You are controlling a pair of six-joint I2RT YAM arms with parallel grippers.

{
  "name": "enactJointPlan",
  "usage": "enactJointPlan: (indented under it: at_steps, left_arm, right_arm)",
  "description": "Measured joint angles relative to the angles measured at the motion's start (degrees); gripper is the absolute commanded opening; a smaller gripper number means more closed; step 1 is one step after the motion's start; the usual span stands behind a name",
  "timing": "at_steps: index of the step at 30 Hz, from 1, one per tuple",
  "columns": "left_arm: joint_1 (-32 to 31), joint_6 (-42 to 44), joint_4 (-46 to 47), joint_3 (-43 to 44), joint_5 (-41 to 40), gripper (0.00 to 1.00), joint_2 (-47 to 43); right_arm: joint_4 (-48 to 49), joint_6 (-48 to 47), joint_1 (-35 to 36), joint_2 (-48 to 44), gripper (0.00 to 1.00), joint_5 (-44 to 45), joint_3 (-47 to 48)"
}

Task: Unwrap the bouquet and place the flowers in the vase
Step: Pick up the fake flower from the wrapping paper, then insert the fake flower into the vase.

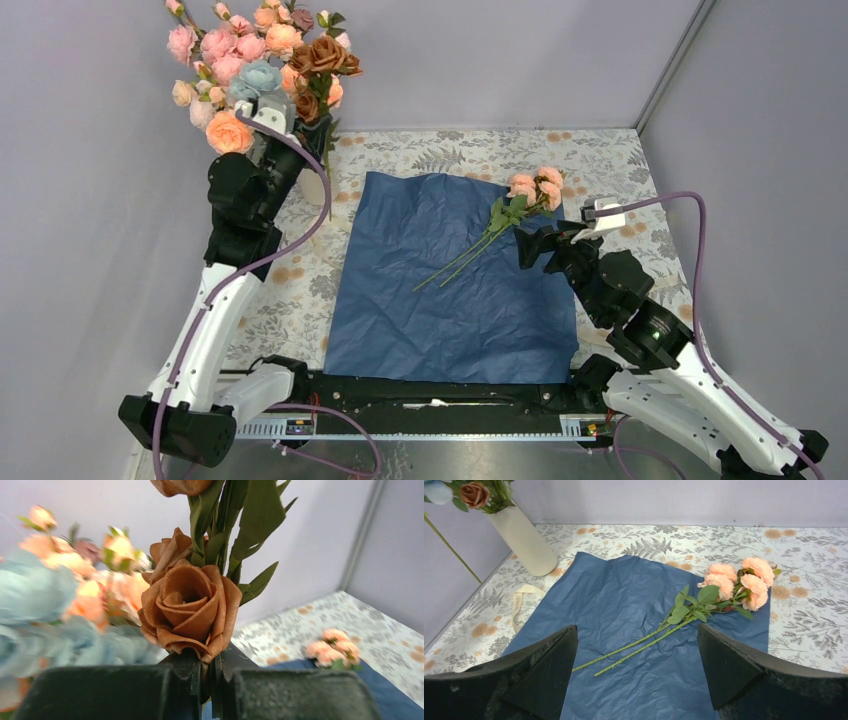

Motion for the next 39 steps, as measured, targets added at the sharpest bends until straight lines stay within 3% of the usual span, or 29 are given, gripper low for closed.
enactJointPlan:
  at_steps: [9,21,39]
  left_arm:
    - [5.92,2.34,19.82,-1.66,-7.34,0.00,0.57]
    - [8.07,3.67,42.60,-10.23,-19.41,0.00,5.62]
    - [8.22,6.05,58.55,-15.30,-24.15,0.00,7.80]
  right_arm:
    - [-2.25,-0.15,-1.90,-0.39,0.95,0.39,-0.22]
    - [-2.27,-0.11,-3.21,0.76,0.95,0.35,-0.22]
    - [-2.27,1.97,-3.58,3.17,0.93,-0.70,-0.22]
